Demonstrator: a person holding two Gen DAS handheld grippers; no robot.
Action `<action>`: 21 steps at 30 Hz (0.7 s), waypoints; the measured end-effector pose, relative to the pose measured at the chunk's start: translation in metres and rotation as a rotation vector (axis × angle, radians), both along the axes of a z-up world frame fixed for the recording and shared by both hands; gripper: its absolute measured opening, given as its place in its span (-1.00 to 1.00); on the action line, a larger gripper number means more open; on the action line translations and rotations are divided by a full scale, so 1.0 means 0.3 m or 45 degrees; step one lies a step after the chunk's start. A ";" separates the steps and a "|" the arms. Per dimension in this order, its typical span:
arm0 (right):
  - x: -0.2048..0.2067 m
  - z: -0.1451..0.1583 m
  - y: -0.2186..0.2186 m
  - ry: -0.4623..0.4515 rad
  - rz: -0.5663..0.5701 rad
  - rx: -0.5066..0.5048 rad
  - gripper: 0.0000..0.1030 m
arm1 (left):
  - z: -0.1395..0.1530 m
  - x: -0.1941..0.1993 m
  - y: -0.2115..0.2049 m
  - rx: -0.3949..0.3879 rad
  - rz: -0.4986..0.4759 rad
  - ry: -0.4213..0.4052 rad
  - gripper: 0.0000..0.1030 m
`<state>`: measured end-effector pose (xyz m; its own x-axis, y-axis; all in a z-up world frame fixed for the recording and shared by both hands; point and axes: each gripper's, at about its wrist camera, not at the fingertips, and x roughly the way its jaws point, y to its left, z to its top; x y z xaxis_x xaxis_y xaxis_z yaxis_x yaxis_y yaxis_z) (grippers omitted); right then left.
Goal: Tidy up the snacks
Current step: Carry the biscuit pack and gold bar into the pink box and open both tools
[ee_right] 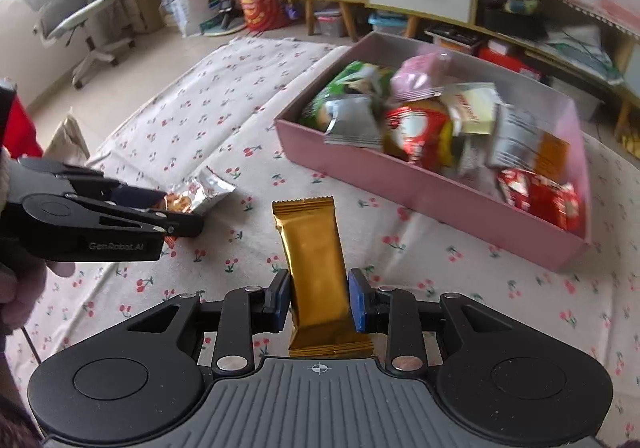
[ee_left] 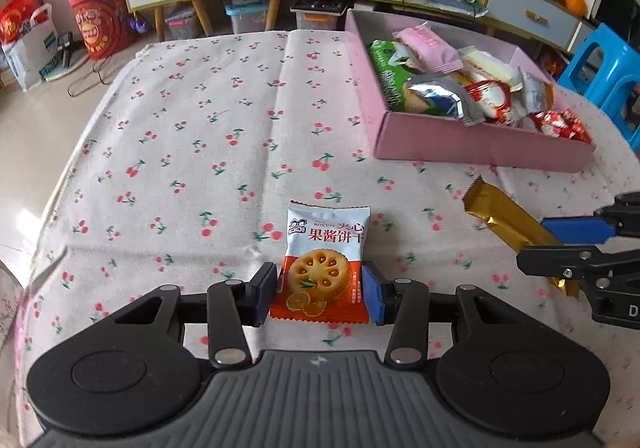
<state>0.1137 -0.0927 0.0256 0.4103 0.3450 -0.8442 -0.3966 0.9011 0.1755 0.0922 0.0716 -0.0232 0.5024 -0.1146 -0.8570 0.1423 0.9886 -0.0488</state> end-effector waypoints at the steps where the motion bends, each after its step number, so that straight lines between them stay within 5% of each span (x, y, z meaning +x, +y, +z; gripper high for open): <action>1: -0.007 0.007 -0.018 0.005 -0.020 0.021 -0.43 | 0.005 0.000 -0.006 -0.013 0.003 0.001 -0.20; 21: 0.104 0.094 -0.318 0.049 -0.515 0.331 -0.43 | 0.121 0.029 -0.150 -0.221 0.018 -0.146 -0.29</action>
<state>0.1448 -0.1879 0.0538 0.5252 0.3660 -0.7682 -0.0121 0.9059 0.4234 0.1010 0.0267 0.0129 0.5981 -0.2475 -0.7623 0.1427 0.9688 -0.2026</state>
